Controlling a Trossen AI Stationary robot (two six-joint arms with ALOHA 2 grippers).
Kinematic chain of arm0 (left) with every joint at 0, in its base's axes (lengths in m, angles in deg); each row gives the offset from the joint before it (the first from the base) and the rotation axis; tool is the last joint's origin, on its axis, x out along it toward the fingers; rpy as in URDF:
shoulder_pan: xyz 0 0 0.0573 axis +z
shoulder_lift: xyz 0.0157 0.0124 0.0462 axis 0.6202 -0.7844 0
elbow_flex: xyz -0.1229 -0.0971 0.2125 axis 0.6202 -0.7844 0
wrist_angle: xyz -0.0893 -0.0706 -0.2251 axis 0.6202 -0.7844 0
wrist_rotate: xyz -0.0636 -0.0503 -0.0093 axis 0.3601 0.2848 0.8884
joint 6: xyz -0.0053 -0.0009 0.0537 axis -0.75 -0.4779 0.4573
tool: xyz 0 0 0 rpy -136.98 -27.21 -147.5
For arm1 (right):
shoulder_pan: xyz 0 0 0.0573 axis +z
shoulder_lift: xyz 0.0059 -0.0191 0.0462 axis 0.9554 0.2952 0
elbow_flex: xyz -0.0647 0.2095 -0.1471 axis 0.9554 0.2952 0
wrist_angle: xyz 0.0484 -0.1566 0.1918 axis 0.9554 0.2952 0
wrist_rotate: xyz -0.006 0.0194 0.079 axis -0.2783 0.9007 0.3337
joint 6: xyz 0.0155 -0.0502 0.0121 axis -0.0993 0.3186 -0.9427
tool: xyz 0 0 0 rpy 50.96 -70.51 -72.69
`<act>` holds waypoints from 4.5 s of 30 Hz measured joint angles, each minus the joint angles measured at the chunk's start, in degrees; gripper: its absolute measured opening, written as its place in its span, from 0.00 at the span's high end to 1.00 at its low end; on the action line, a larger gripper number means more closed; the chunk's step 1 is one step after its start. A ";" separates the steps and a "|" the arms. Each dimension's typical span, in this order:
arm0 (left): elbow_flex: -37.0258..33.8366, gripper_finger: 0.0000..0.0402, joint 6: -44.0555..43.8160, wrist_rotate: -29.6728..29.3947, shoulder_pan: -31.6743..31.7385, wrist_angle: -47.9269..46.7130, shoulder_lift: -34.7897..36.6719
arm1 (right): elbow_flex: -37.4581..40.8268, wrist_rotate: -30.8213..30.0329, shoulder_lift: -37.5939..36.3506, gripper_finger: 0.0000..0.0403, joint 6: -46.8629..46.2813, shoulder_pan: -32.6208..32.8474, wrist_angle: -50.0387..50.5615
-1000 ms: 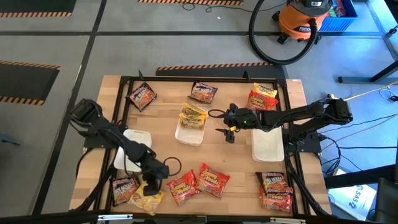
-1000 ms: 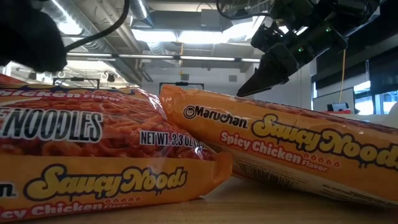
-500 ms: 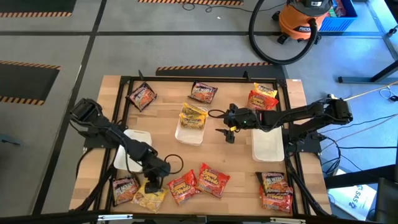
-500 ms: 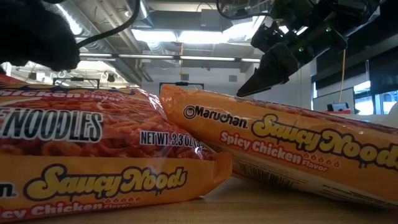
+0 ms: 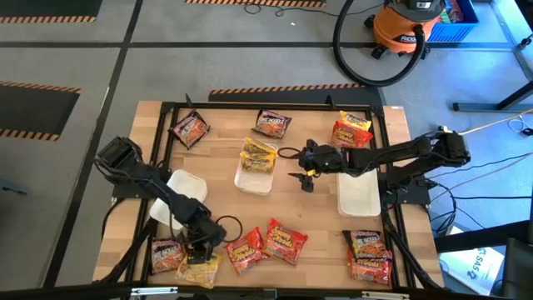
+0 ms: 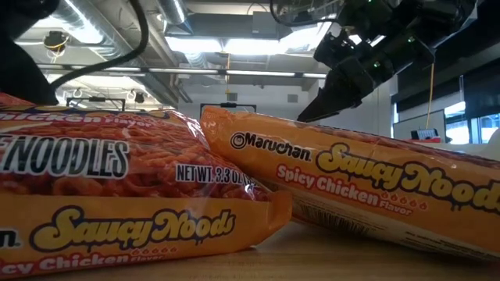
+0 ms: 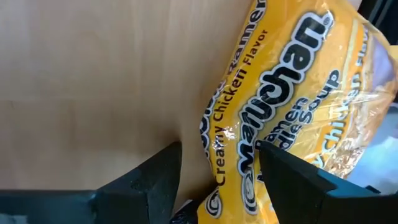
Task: Sort Maruchan noodles
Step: Put the bottom yellow noodle pack into the center white bin
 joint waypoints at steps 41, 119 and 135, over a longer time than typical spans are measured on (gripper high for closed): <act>17.90 1.00 12.88 -24.06 5.34 -31.07 4.30 | -5.49 6.69 2.49 0.30 -0.18 0.04 -2.28; 27.02 1.00 37.96 -50.30 21.60 -10.10 4.83 | -5.65 6.34 21.33 0.68 -13.55 11.02 -32.46; 27.12 0.71 39.45 -45.71 21.61 -10.12 6.55 | -5.78 5.95 19.60 0.76 -9.24 10.88 -28.56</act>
